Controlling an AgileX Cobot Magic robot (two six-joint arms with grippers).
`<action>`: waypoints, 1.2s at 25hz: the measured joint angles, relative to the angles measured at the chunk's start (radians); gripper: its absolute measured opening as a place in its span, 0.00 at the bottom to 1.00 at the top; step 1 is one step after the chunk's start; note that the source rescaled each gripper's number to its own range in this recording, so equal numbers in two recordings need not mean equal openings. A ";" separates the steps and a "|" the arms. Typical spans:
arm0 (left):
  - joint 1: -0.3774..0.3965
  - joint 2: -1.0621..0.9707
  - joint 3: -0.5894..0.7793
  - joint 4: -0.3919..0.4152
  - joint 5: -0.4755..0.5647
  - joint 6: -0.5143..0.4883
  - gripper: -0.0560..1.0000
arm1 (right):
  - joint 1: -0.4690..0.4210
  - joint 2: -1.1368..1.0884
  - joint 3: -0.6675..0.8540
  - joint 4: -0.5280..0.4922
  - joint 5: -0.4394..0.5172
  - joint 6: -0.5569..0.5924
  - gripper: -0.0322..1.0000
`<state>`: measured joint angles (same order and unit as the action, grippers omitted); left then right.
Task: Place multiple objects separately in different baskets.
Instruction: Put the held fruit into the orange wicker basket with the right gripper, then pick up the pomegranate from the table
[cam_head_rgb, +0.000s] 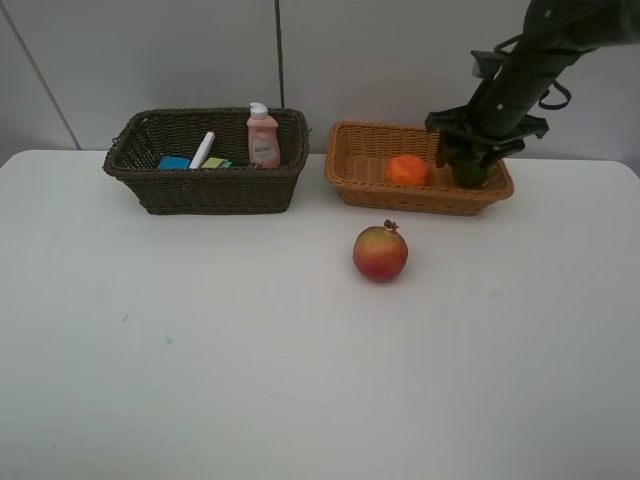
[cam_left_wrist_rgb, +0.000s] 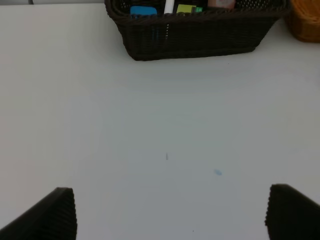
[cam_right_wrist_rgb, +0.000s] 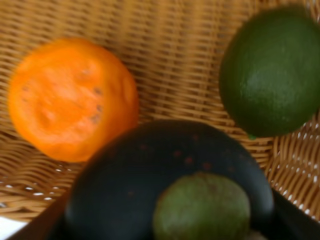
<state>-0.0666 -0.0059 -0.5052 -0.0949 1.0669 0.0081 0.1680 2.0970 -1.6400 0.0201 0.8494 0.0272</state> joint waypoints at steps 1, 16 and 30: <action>0.000 0.000 0.000 0.000 0.000 0.000 0.92 | 0.002 0.000 0.000 0.000 -0.004 0.000 0.65; 0.000 0.000 0.000 0.000 0.000 0.000 0.92 | 0.025 -0.137 -0.008 0.142 0.280 0.003 1.00; 0.000 0.000 0.000 0.000 0.000 0.000 0.92 | 0.367 -0.184 0.125 0.070 0.334 0.073 1.00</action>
<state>-0.0666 -0.0059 -0.5052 -0.0949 1.0666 0.0081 0.5349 1.9127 -1.5155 0.0896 1.1831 0.1001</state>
